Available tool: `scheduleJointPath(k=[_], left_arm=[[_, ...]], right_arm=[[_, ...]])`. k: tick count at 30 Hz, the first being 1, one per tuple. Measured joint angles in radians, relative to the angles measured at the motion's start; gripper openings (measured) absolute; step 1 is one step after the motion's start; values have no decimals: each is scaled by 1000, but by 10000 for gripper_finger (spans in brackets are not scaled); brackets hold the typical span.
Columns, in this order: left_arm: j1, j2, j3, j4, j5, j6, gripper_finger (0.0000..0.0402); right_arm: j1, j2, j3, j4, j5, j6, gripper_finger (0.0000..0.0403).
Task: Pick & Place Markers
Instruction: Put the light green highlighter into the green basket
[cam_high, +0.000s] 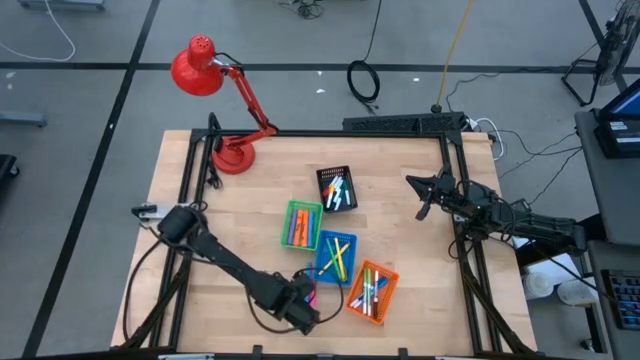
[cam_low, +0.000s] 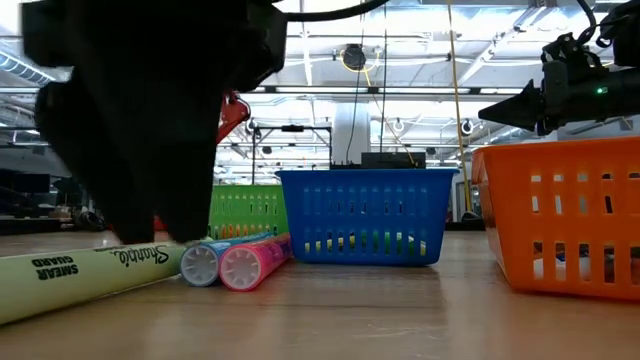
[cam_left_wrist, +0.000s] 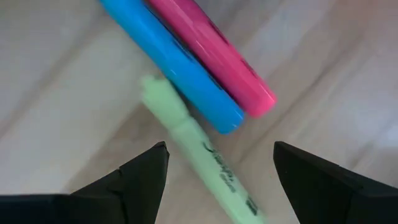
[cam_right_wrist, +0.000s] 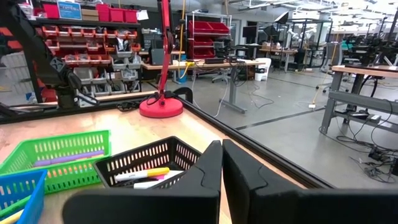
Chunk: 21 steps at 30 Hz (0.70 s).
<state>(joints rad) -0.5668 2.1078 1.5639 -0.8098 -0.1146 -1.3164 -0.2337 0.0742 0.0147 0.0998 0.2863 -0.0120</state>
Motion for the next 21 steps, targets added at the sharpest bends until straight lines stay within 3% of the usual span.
scheduleJointPath(k=[15,21], left_arm=[[-38,94,8,-62,57,-214,292],[-38,92,5,-86,73,-210,224]], right_arm=[[0,0,0,0,0,0,0],[0,0,0,0,0,0,0]])
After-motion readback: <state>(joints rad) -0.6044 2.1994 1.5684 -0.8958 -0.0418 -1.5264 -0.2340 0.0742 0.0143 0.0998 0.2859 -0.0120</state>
